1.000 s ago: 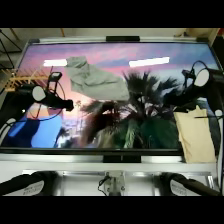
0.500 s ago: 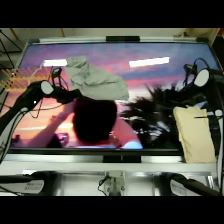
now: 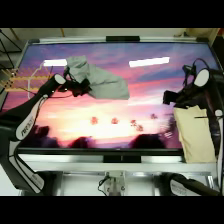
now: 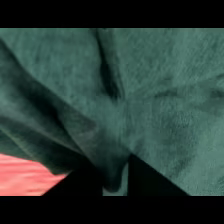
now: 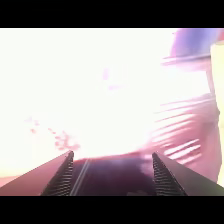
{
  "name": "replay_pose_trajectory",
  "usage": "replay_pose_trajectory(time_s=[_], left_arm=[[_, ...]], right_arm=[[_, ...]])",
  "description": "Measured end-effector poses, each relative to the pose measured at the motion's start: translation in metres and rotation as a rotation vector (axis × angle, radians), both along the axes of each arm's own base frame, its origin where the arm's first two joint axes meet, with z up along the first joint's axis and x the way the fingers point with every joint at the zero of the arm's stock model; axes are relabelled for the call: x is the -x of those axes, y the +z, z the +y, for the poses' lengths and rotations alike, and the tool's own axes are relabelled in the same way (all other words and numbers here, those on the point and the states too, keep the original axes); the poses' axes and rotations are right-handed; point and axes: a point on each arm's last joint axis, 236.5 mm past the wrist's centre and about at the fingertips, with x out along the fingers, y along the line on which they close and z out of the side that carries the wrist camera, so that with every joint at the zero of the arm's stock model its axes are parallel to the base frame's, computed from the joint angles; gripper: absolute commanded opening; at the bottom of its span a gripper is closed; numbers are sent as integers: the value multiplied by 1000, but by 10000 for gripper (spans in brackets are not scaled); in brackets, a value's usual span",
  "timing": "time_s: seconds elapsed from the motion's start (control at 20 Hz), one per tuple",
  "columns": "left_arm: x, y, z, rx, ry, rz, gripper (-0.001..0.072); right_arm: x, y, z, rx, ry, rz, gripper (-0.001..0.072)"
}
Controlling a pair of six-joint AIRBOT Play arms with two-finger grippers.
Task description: Fold the shirts.
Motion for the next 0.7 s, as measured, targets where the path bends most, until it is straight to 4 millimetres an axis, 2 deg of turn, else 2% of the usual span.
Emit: replay_pose_trajectory(time_s=[0.1, 0.2, 0.25, 0.35, 0.4, 0.45, 0.55, 0.65, 0.7], left_arm=[[0, 6, -6, 37, -20, 2, 30], [1, 34, -18, 57, -113, -55, 28], [4, 60, -25, 54, -174, -108, 28], [18, 128, -39, -2, -310, -257, 28], [31, 169, -47, -46, -373, -346, 29], [47, 209, -53, -86, -422, -429, 30], [92, 286, -65, -149, -495, -582, 30], [142, 337, -78, -169, -542, -664, 30], [165, 350, -85, -171, -570, -677, 30]], right_arm=[[1, 0, 0, 2, 13, 4, 594], [3, -1, -1, 13, 37, 10, 594], [3, 0, -3, 23, 49, 7, 594], [8, 9, -5, 39, 77, -6, 594], [10, 18, -6, 47, 92, -30, 594], [14, 31, -8, 60, 104, -62, 594], [25, 65, -14, 98, 120, -150, 594], [43, 101, -20, 135, 122, -239, 594], [54, 117, -22, 149, 122, -277, 594]])
